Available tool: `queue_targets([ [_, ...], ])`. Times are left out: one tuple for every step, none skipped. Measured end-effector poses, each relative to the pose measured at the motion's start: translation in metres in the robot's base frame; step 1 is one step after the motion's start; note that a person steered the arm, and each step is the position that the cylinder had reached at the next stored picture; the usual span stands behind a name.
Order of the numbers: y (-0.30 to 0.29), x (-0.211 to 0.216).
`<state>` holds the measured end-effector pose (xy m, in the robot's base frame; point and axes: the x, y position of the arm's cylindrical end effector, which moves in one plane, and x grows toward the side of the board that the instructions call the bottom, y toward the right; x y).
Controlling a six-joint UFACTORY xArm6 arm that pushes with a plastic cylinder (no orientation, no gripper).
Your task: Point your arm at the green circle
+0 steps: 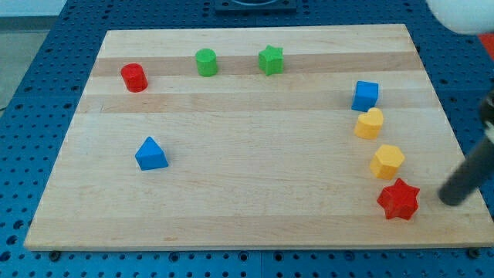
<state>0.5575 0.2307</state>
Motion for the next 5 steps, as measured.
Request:
queue_targets([
  [-0.107, -0.005],
  [-0.046, -0.004],
  [0.023, 0.016],
  [0.039, 0.048],
  [-0.044, 0.029],
])
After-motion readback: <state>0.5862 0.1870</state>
